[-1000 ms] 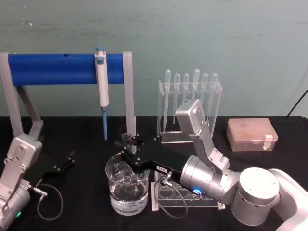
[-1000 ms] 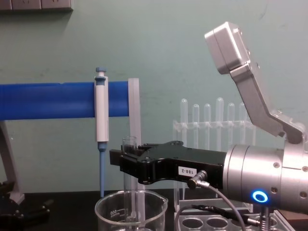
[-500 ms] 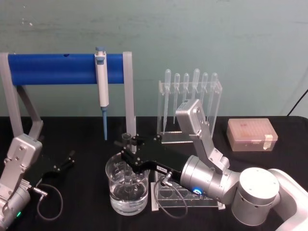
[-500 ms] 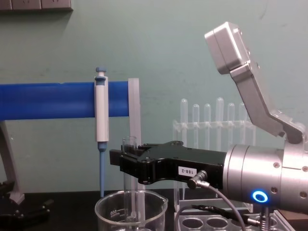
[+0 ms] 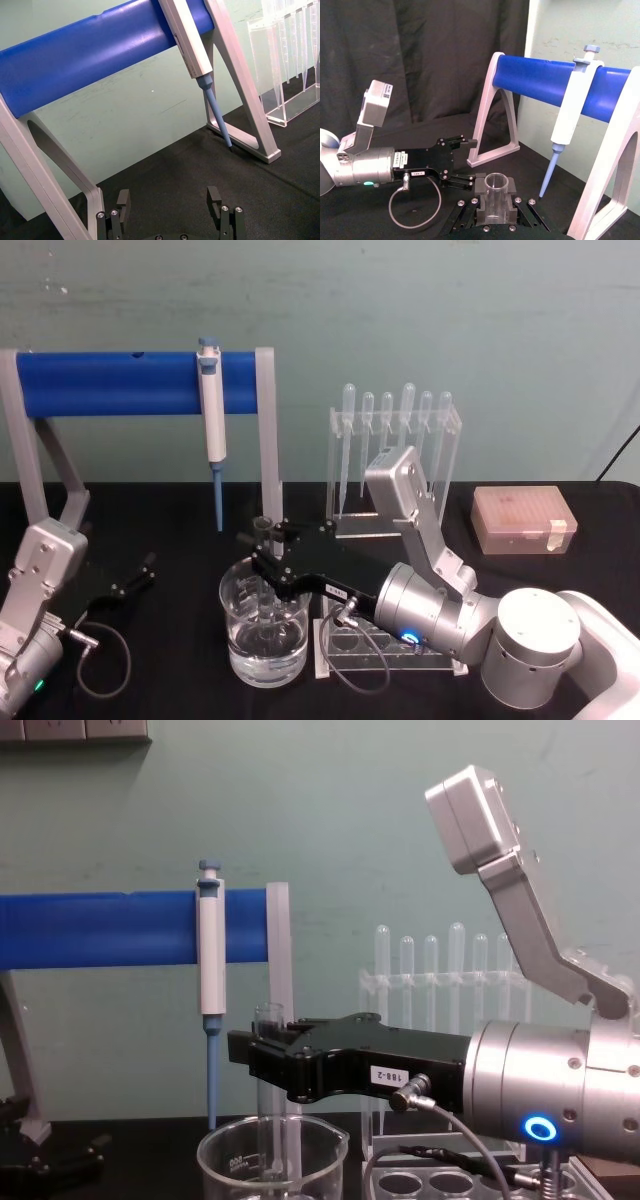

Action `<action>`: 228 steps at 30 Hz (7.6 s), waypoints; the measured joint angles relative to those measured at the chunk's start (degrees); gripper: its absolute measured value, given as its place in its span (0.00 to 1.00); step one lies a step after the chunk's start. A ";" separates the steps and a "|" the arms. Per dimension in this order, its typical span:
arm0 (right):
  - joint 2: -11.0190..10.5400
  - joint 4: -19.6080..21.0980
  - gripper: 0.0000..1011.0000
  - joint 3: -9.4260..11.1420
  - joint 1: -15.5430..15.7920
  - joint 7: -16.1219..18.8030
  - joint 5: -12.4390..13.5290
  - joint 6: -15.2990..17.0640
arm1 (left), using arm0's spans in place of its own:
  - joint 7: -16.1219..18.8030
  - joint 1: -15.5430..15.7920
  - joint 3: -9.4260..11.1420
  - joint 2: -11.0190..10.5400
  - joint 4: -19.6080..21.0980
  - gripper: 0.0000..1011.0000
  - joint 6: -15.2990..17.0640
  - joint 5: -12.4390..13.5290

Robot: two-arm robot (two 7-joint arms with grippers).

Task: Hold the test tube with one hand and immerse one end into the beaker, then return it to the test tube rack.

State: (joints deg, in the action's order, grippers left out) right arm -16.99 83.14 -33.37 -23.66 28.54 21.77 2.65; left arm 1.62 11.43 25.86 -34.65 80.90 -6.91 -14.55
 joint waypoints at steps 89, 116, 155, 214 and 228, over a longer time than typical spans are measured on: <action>-0.03 0.66 0.22 0.10 -0.01 0.01 -0.04 0.18 | 0.00 0.00 0.00 0.00 0.00 0.99 0.00 0.00; -1.09 8.45 0.22 1.55 -3.82 -0.50 1.75 5.97 | 0.00 0.00 0.00 0.00 0.00 0.99 0.00 0.00; -16.39 23.19 0.22 11.33 7.59 -6.40 9.11 7.75 | 0.00 0.00 0.00 0.00 0.00 0.99 0.00 0.00; -12.56 17.86 0.22 12.50 13.26 -5.58 3.98 3.18 | 0.00 0.00 0.00 0.00 0.00 0.99 0.00 0.00; -11.93 16.71 0.22 12.70 13.84 -5.56 3.45 2.57 | 0.00 0.00 0.00 0.00 0.00 0.99 0.00 0.00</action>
State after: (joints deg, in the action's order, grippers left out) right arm -28.92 99.86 -20.67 -9.82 22.99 25.22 5.22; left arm 1.62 11.43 25.86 -34.65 80.90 -6.91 -14.55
